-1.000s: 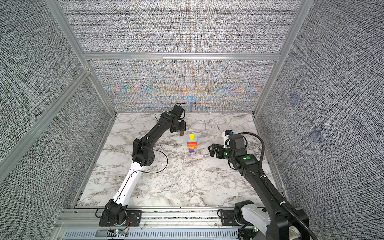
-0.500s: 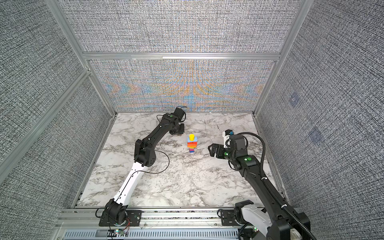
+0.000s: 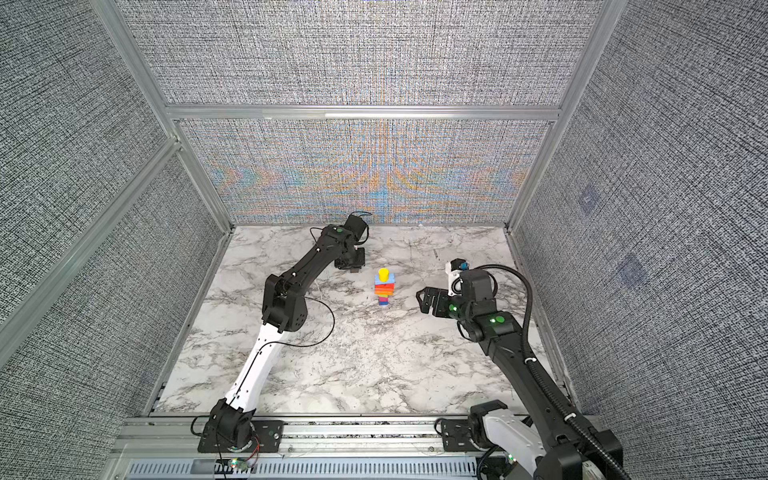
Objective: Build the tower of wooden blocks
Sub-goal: 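Lift the wedge with the left gripper while the right gripper rises toward it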
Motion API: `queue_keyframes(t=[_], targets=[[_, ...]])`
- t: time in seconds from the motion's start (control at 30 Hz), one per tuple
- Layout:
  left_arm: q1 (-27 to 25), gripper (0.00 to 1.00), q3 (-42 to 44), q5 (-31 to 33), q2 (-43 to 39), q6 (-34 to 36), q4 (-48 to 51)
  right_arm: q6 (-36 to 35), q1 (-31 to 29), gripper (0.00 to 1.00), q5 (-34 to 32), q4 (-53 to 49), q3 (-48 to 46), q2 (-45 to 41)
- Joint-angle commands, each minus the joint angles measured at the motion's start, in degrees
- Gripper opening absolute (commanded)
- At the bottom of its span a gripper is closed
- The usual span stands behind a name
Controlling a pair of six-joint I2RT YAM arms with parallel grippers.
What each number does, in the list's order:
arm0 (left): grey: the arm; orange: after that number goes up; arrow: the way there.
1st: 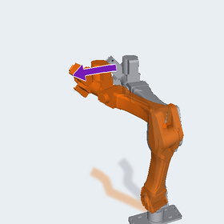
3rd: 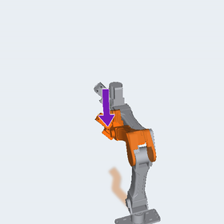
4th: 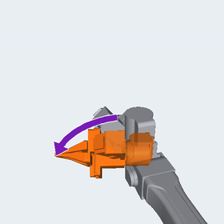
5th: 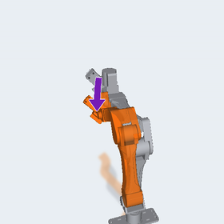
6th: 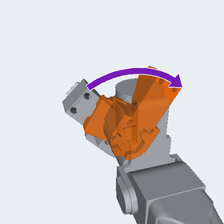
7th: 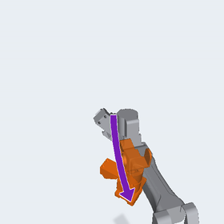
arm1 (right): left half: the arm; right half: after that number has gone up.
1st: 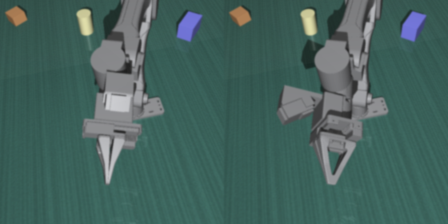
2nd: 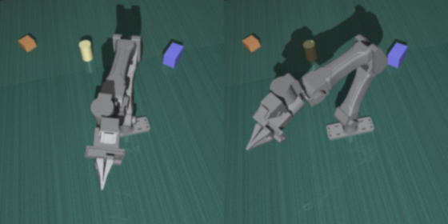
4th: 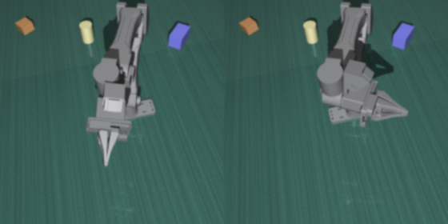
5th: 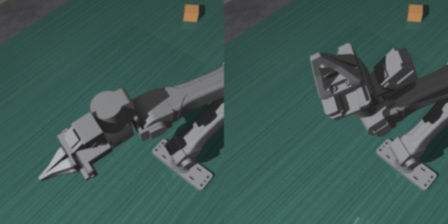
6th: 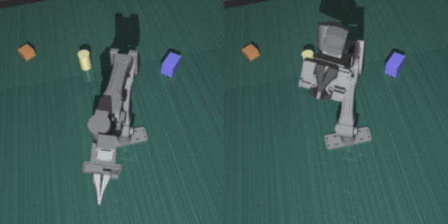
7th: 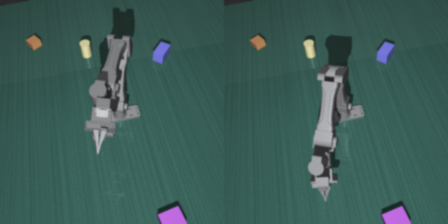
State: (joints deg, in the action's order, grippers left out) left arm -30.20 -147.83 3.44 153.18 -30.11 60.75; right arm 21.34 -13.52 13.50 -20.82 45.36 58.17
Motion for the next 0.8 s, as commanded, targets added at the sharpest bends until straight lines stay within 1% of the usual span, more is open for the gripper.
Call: queue_keyframes(t=[0.0,0.13,0.2,0.27,0.37,0.53,0.67,0.77], targets=[[0.55,0.09,5.15,0.72,-5.61,1.01,-2.95,-0.07,-0.03,0.99,-0.11,0.38,0.13,-0.02],[1.19,0.08,15.01,-0.44,-14.82,1.22,-7.53,-0.31,-0.02,0.99,0.30,0.17,0.75,0.20],[1.22,0.08,18.84,-1.25,-19.12,0.80,-8.71,-0.63,-0.02,0.99,0.84,-0.28,1.30,0.02],[1.36,0.08,21.52,-3.39,-22.78,0.02,-8.75,-0.81,-0.08,0.99,1.47,-0.47,1.67,-0.50],[1.54,0.08,26.47,-8.81,-28.30,0.74,-9.02,-1.04,-0.02,0.99,3.11,-0.62,2.01,-1.84],[1.98,0.08,45.49,-15.94,-42.28,-0.33,-19.53,-0.95,-0.07,0.97,7.24,-0.47,1.67,-4.13],[3.14,0.08,58.54,-24.30,-51.21,-1.81,-29.17,0.10,-0.08,0.89,13.77,2.50,0.84,-5.24],[3.95,0.08,66.32,-33.23,-55.78,-3.12,-38.93,2.07,-0.11,0.80,20.61,7.41,0.27,-5.07]])
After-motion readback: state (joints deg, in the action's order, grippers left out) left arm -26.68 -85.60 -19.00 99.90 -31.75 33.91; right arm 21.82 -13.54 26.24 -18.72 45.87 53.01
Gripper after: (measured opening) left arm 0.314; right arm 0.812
